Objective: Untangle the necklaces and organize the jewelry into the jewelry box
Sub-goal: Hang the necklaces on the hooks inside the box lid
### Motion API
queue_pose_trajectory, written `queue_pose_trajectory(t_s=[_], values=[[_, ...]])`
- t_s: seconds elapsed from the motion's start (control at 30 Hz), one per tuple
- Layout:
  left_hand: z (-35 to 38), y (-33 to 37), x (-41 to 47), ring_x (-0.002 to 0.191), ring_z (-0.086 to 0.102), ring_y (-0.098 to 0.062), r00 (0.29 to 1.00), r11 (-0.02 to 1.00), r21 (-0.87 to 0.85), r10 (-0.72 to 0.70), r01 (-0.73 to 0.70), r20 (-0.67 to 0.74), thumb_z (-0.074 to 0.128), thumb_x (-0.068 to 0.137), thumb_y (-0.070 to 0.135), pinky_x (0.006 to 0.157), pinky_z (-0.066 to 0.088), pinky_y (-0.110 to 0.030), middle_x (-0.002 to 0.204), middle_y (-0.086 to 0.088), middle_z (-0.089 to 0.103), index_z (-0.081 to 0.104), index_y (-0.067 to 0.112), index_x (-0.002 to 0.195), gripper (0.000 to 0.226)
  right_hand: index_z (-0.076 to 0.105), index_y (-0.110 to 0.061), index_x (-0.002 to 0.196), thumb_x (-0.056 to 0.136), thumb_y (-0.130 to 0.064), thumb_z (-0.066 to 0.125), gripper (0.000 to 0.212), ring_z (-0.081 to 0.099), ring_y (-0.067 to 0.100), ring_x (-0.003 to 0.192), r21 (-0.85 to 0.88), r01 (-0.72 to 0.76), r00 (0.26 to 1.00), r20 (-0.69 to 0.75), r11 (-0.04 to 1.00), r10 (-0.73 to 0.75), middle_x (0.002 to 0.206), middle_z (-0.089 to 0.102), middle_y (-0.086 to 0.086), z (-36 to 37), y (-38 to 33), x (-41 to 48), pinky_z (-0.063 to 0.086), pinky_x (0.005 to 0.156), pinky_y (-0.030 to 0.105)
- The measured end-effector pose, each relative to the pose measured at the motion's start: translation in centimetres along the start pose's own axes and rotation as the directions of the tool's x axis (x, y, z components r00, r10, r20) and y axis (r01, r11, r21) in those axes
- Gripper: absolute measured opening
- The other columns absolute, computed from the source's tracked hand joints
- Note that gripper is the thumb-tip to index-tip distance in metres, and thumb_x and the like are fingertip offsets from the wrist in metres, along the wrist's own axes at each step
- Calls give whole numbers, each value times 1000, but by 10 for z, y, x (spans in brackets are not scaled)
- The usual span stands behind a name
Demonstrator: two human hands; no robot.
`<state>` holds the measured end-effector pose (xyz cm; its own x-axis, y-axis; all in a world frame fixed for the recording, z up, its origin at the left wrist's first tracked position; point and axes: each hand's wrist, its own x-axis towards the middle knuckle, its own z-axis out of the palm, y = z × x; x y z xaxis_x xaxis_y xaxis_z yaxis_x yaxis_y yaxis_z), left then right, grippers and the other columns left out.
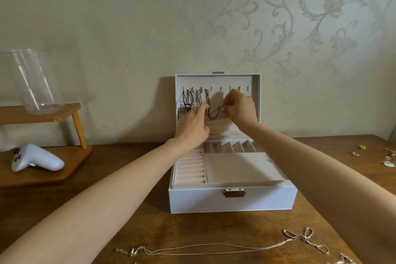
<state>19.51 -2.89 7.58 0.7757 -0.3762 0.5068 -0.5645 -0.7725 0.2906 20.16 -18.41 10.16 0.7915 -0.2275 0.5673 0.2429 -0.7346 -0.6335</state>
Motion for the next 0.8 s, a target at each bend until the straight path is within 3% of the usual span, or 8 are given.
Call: queue_pose_trajectory(t_s=[0.1, 0.2, 0.27, 0.33, 0.5, 0.6, 0.67, 0.8], values=[[-2, -1, -4, 78, 53, -20, 1000, 999, -33, 17, -17, -26, 48, 88, 6, 60, 42, -31, 116, -13, 52, 30, 13, 134, 49, 69, -10, 80, 77, -3, 68, 8, 63, 26, 81, -112, 58, 993, 109, 992, -46, 82, 70, 9, -2, 5, 0, 51, 72, 38], [-1, -1, -5, 87, 55, -21, 1000, 1000, 27, 8, -8, -2, 48, 89, 10, 71, 50, -37, 119, -8, 48, 39, 12, 123, 35, 71, -1, 79, 83, -10, 67, 11, 58, 28, 78, -179, 154, 983, 131, 972, -131, 87, 62, 14, -1, 11, -4, 43, 65, 33], [0, 0, -5, 94, 53, -21, 1000, 996, 91, 2, -4, 17, 49, 90, 14, 71, 47, -34, 123, -5, 43, 47, 11, 117, 27, 71, 1, 84, 86, -8, 62, 13, 55, 29, 77, -174, 207, 978, 69, 963, -197, 93, 56, 14, 0, 14, -9, 37, 65, 29], [0, 1, -5, 95, 52, -22, 1000, 994, 113, -10, 6, 28, 49, 91, 16, 68, 41, -31, 123, -3, 40, 50, 10, 114, 24, 71, -2, 92, 84, 0, 53, 20, 57, 28, 82, -122, 226, 974, 55, 966, -221, 96, 60, 13, 0, 15, -16, 41, 70, 30], [-2, 1, -5, 90, 48, -14, 998, 999, 25, -32, 31, 46, 50, 90, 13, 67, 40, -27, 122, -2, 38, 49, 12, 112, 22, 68, -20, 104, 78, -5, 51, 34, 59, 26, 101, -159, 171, 921, 376, 972, -101, 103, 71, 4, 1, 10, -27, 42, 95, 40], [-6, 1, -10, 101, 51, -17, 998, 1000, -5, -16, 16, 60, 51, 90, 13, 74, 44, -30, 128, -2, 35, 45, 11, 123, 34, 66, -19, 109, 71, 2, 46, 47, 52, 26, 108, -102, 134, 963, 250, 986, -105, 107, 68, 5, -4, 6, -30, 41, 96, 41], [-10, 2, -19, 111, 48, -18, 998, 1000, -18, -10, 12, 67, 50, 90, 13, 84, 48, -36, 131, -3, 35, 44, 11, 127, 37, 67, -14, 106, 74, 2, 47, 42, 50, 26, 107, -120, 186, 975, 146, 975, -168, 106, 67, 5, -9, 4, -35, 41, 89, 34], [-20, 4, -44, 108, 47, -14, 990, 999, -26, 26, -23, 137, 50, 90, 14, 87, 47, -35, 127, -1, 39, 51, 11, 119, 29, 69, -15, 99, 73, 3, 52, 36, 50, 22, 100, -81, 290, 936, 233, 953, -265, 101, 64, 4, -21, -1, -63, 34, 78, 26]])
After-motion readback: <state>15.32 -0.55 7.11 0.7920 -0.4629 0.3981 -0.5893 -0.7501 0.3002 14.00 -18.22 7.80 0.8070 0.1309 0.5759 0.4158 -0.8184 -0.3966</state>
